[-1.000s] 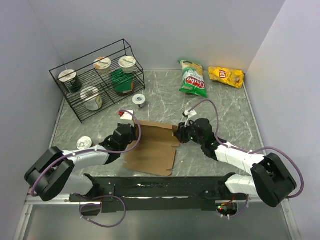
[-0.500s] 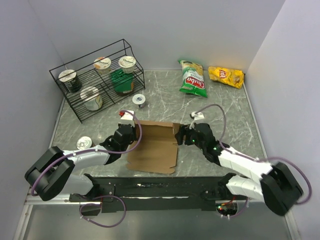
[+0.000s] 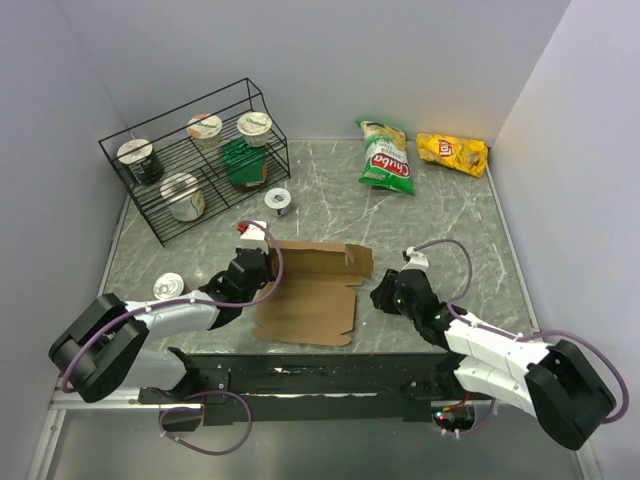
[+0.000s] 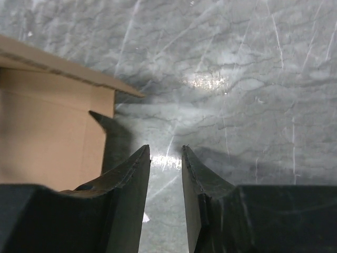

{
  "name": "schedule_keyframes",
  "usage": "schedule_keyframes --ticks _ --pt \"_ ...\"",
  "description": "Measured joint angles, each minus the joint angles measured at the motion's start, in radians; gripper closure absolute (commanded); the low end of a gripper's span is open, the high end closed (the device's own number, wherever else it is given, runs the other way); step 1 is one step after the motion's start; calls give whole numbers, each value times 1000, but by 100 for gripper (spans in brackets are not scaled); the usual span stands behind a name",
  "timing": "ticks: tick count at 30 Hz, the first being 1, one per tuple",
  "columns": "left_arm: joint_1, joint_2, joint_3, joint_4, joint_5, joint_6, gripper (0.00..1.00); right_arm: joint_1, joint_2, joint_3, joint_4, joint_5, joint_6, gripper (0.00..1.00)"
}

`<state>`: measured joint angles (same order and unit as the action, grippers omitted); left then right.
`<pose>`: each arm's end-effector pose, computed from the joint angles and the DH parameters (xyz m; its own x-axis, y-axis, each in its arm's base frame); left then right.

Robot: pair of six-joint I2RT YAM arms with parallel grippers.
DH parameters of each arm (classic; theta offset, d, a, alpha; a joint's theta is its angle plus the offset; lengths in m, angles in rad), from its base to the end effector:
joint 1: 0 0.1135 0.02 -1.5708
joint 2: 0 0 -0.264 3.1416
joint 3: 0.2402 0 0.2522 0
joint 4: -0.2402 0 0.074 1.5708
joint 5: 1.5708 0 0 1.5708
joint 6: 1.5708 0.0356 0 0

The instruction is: Fold the paper box

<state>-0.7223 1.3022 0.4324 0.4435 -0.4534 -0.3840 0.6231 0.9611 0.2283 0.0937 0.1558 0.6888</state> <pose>0.1981 -0.1538 0.1757 -0.3982 -0.0980 -0.9121 0.1574 0.9722 -0.1732 0.1483 0.0998 0.1455 -0.6761 0.2874 -0.6785 -0.0591 0.8967 0.4387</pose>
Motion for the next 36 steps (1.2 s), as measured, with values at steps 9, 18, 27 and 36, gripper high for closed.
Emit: schedule_keyframes --ticks 9,18,27,36 --pt "0 -17 -11 -6 10 -5 99 -34 191 9 195 -45 10 60" --pt "1 -29 -21 -2 25 -14 99 -64 269 5 400 -154 32 58" --pt "9 -63 -52 8 48 -22 99 -80 335 -22 550 -229 39 58" --pt "13 -68 -55 8 58 -21 99 -83 457 -21 686 -280 77 59"
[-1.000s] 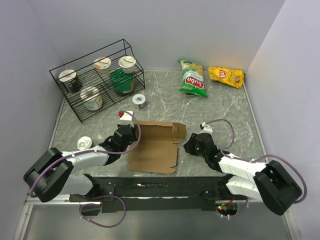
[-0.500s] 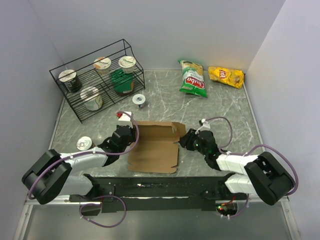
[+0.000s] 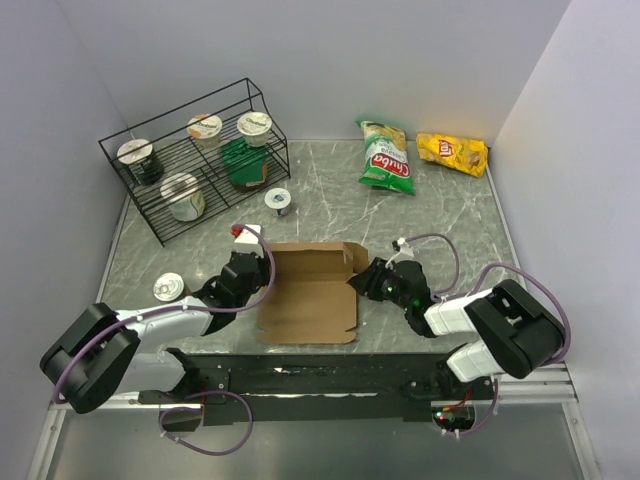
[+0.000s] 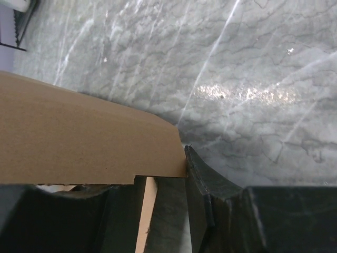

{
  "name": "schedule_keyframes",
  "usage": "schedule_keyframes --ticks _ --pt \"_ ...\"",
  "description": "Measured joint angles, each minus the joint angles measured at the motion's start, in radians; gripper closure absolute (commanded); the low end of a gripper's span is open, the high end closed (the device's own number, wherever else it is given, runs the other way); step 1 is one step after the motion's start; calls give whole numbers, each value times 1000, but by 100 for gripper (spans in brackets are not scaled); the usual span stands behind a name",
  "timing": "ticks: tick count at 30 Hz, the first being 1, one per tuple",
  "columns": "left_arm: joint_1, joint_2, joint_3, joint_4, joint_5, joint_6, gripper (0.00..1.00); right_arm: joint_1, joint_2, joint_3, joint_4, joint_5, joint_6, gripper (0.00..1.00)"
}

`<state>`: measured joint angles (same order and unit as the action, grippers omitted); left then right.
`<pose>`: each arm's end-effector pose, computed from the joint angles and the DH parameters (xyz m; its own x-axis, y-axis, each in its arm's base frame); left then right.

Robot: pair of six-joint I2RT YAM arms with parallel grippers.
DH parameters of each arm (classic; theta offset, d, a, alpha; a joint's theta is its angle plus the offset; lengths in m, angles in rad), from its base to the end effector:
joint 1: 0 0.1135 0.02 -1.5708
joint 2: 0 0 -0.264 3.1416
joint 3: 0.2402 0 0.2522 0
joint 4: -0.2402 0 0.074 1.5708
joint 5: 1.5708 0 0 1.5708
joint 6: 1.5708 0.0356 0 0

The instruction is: Fold the paper box

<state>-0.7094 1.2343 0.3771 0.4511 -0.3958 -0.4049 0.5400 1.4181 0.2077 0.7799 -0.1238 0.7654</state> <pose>0.1885 -0.1438 0.1746 -0.4064 -0.1302 -0.9044 0.1874 0.9569 -0.2219 0.1879 0.1178 0.1207 -0.6783 0.3950 -0.6196 -0.1893 0.7208 0.6668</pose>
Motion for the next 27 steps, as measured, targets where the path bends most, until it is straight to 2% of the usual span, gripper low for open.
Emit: schedule_keyframes --ticks 23,26,27 --pt "-16 31 1 45 -9 8 99 1 103 35 91 7 0 59" --pt "-23 36 10 35 -34 8 99 2 79 35 58 11 -9 48" --pt "-25 36 11 31 -39 7 99 3 61 34 43 13 -12 35"
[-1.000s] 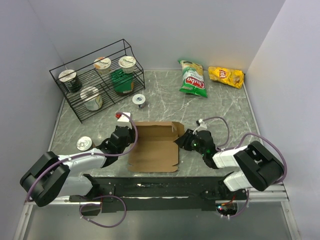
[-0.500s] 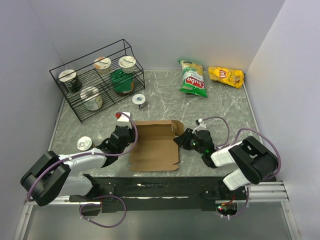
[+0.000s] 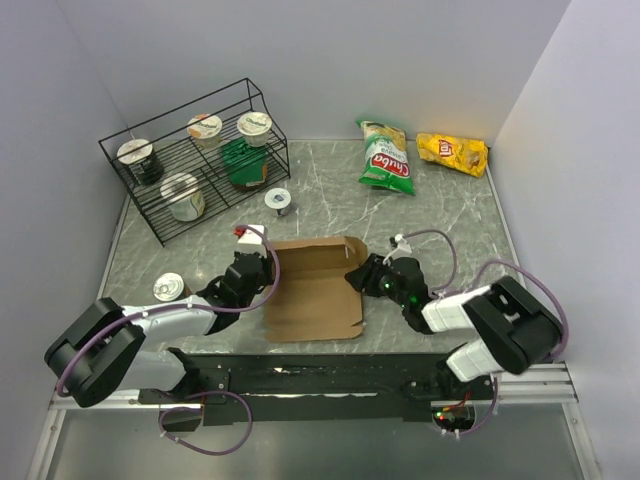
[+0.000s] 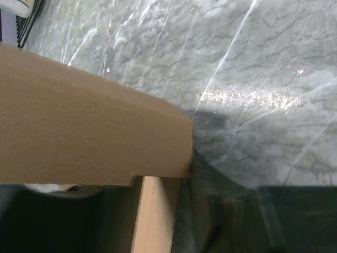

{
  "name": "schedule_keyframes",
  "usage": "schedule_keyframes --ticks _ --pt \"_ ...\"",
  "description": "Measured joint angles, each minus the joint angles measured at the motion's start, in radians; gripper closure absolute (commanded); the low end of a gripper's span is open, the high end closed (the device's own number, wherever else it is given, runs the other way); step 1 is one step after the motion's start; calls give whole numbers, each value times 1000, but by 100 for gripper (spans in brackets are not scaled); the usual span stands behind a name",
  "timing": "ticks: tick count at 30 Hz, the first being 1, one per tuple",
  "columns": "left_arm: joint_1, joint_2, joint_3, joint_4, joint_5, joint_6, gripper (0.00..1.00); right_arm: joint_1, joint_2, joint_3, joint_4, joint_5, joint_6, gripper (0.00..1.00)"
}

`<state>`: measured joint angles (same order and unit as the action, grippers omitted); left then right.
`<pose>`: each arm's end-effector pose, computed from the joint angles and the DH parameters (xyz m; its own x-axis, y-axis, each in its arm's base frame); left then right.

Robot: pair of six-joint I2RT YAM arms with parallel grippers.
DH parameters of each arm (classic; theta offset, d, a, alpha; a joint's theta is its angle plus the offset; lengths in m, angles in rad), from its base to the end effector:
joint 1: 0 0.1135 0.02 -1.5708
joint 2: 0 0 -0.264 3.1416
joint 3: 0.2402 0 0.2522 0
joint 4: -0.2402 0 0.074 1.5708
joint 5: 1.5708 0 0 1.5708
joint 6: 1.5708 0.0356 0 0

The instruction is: Fold the paper box

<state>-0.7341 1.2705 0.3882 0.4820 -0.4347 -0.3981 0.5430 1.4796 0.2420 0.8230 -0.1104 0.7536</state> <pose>0.1895 -0.1508 0.1732 -0.3906 -0.1211 -0.9125 0.1825 0.9614 -0.2057 0.1974 0.1237 0.1205 -0.6620 0.3949 -0.6371 -0.2015 0.7250 0.6587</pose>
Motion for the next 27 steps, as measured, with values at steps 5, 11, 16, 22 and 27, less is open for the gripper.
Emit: schedule_keyframes --ticks 5,11,16,22,27 --pt "1 -13 0 -24 -8 -8 99 9 -204 -3 -167 56 -57 11" --pt "23 -43 -1 -63 -3 -6 99 10 -553 -27 -399 156 -168 8" --pt "31 -51 -2 -65 16 -6 99 9 -642 -27 -488 168 -296 9" --pt "31 -52 -3 -66 33 -6 99 6 -522 -2 -507 122 -422 13" --pt "31 -54 -3 -69 46 -6 99 6 -399 53 -457 25 -499 39"
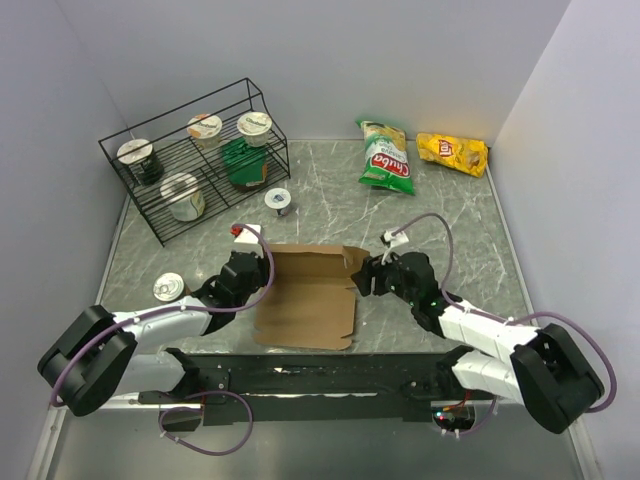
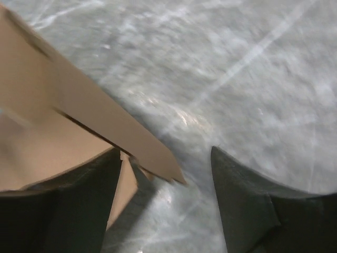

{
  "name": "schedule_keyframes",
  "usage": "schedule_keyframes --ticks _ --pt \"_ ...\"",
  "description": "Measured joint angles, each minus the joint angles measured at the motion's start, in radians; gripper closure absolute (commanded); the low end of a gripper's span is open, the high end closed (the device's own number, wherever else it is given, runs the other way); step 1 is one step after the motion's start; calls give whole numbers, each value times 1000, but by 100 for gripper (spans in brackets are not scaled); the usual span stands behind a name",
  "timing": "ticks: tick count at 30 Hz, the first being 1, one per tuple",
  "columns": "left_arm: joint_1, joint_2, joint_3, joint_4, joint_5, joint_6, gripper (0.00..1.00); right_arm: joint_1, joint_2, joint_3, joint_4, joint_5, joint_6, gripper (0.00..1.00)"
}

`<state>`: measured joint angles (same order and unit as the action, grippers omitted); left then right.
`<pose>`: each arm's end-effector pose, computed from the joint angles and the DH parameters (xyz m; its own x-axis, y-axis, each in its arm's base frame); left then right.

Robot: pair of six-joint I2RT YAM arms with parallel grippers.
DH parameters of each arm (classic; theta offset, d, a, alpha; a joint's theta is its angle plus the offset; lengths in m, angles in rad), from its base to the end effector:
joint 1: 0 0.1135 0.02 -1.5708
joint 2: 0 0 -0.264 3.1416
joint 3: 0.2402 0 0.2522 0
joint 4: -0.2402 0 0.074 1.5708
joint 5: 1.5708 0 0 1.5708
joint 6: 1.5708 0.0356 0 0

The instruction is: Fold the paper box

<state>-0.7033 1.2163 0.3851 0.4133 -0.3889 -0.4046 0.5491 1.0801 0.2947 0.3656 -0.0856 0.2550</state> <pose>0.1884 -0.1420 0.1772 -0.4161 -0.1248 -0.9007 0.1853 0.9581 -0.2183 0.1786 0.1128 0.1709 -0.4844 -0.0017 -0.8749 -0.4799 0.8366 0.2641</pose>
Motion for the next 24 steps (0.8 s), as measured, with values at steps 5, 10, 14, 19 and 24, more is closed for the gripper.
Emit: schedule_keyframes --ticks 5,10,14,19,24 --pt "0 1 0 -1 10 0 99 0 24 20 67 -67 -14 65" --pt "3 6 0 3 26 0 99 8 51 20 88 -76 13 82" --pt "6 8 0 9 24 8 99 48 82 13 106 -32 57 83" --pt "9 13 0 16 14 21 99 157 105 9 120 148 108 82" --pt "6 23 0 31 8 24 99 229 148 26 120 298 135 80"
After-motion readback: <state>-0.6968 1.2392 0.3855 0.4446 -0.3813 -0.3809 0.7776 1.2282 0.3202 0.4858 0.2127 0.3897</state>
